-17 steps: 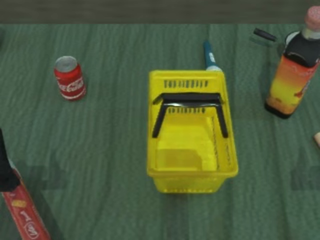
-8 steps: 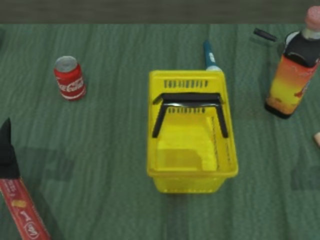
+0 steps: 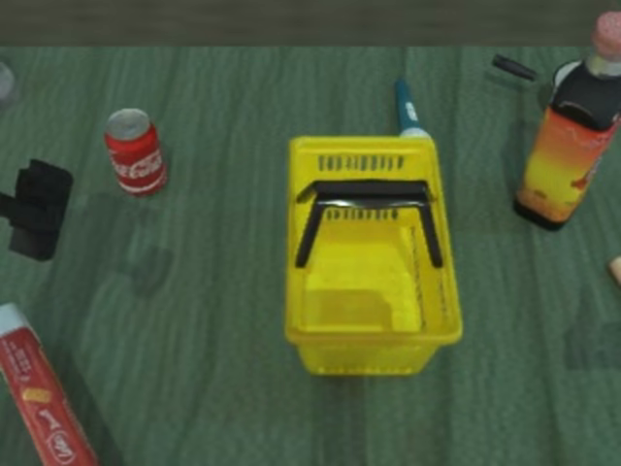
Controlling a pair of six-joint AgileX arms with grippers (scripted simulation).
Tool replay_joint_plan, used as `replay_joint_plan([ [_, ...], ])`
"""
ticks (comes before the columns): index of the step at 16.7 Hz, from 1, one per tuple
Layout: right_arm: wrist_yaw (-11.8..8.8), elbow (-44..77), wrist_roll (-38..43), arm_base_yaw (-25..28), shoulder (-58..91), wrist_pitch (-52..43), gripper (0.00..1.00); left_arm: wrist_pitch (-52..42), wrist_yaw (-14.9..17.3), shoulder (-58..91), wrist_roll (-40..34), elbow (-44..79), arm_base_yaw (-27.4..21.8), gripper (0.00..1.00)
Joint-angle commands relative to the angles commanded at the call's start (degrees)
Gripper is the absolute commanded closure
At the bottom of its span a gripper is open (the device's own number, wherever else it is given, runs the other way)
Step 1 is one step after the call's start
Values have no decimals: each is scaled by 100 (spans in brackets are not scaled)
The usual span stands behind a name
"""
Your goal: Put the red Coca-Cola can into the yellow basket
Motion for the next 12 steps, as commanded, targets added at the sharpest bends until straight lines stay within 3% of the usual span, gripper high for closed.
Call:
replay_joint_plan([
  [6,0,0,0,0,0,0,0,-2120,72,3693,932,3264,-154,0],
  [12,0,0,0,0,0,0,0,-3667,-77,6815,1781,6576,-200,0],
])
